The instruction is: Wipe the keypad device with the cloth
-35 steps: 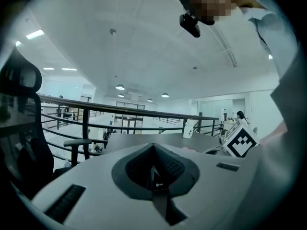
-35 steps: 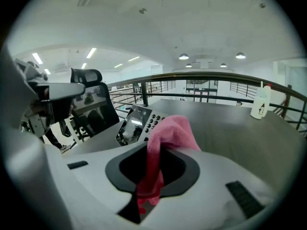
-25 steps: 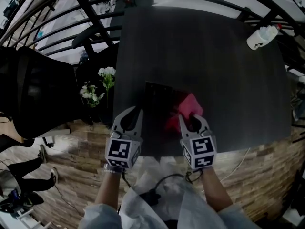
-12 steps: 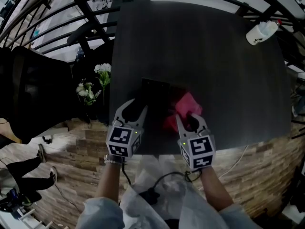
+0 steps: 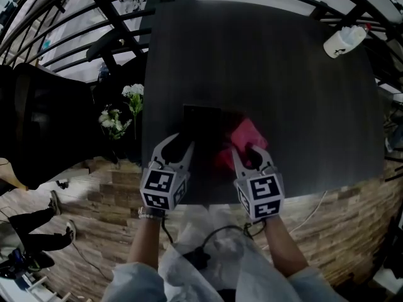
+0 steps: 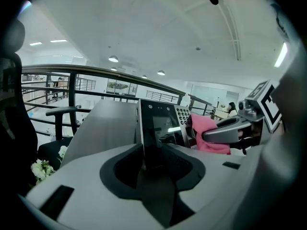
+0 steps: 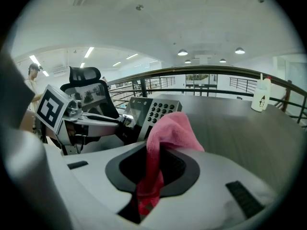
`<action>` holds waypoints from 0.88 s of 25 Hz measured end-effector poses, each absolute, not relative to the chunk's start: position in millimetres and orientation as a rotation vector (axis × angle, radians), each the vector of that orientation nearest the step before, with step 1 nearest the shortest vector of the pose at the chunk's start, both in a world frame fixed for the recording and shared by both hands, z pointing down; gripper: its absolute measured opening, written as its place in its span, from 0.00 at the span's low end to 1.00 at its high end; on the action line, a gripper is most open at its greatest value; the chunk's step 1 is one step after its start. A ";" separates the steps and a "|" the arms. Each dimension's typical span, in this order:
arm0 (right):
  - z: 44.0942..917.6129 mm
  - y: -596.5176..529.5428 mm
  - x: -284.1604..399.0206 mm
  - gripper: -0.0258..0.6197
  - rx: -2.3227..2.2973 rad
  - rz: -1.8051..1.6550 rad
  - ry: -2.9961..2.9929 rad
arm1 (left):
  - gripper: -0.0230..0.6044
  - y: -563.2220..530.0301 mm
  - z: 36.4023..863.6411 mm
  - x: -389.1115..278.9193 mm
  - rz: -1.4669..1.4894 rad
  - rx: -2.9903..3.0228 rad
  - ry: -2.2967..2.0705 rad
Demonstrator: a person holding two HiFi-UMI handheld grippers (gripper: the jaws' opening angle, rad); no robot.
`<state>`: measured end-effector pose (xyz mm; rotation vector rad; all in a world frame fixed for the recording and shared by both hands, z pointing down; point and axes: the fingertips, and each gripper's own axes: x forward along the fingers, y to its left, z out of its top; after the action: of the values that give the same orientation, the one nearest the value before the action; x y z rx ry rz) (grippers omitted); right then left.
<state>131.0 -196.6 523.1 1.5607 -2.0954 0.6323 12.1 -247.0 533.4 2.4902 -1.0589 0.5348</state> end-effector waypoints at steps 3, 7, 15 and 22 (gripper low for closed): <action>524.2 -200.4 134.0 0.13 1.561 0.627 -2.093 | 0.25 -241.9 533.1 13.0 0.529 2.482 -1.063; 524.5 -202.1 136.0 0.13 1.571 0.652 -2.094 | 0.25 -235.7 532.5 14.1 0.527 2.472 -1.058; 523.4 -191.5 129.7 0.13 1.565 0.666 -2.108 | 0.17 -220.3 516.5 4.1 0.511 2.470 -1.067; 494.9 -183.5 135.2 0.13 1.663 0.676 -2.144 | 0.04 -203.7 469.0 1.2 0.461 2.558 -1.053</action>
<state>135.2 -183.5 494.9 1.6628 -2.1435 0.6761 1.2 -203.7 469.0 2.5584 -1.0528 0.4613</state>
